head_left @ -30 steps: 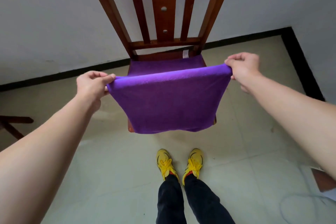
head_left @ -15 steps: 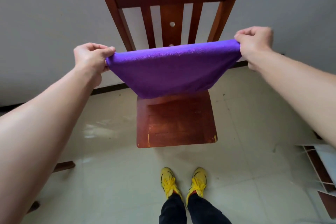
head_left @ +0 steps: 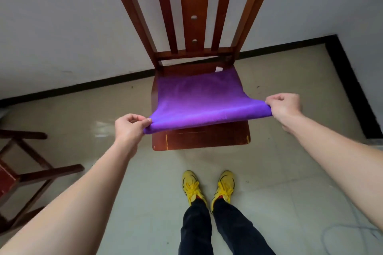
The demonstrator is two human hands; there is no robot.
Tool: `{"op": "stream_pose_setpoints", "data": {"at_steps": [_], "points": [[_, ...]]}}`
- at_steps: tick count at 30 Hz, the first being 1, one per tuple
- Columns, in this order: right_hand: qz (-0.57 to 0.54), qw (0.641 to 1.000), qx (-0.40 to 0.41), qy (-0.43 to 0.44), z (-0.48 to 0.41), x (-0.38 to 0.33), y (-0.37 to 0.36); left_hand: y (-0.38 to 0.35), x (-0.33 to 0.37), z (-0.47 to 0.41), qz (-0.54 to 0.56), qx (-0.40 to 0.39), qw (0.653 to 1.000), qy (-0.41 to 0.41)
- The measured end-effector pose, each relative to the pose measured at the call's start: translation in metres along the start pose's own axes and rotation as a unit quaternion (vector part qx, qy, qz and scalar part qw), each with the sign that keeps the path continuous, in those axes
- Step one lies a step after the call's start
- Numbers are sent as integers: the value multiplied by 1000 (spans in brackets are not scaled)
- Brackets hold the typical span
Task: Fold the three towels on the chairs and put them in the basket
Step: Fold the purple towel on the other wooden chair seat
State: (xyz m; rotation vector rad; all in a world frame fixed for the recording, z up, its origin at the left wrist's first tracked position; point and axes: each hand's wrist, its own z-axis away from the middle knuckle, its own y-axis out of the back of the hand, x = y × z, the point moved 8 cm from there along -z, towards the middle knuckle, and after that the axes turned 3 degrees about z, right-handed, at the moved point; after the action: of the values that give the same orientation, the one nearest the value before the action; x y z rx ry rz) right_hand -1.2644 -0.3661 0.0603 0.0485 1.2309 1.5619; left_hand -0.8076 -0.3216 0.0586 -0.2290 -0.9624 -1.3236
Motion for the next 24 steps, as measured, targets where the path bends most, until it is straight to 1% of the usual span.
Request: {"op": "stream_pose_setpoints", "data": {"at_steps": [3,6,9,12,16,19,22,24], "points": [[59,997,-36,-36,4,54,-21,-3,-58,6,-30,1,999,39],[122,989,-62,-53,8,95,-40,-8,-106,6,-70,3,994,78],[163,981,-83,-64,7,122,-58,-15,-140,0,-88,1,990,110],[191,975,-93,-64,-2,135,-74,-22,-155,-15,-99,7,988,115],[228,967,-103,-53,-24,132,-94,-37,-155,-45,-139,13,984,110],[267,956,-117,-24,-41,110,-109,-48,-136,-71,-177,21,980,83],[281,953,-105,43,-64,67,-125,-66,-99,-103,-219,21,975,16],[255,958,-89,98,-82,30,-137,-81,-72,-127,-245,14,969,-41]]}}
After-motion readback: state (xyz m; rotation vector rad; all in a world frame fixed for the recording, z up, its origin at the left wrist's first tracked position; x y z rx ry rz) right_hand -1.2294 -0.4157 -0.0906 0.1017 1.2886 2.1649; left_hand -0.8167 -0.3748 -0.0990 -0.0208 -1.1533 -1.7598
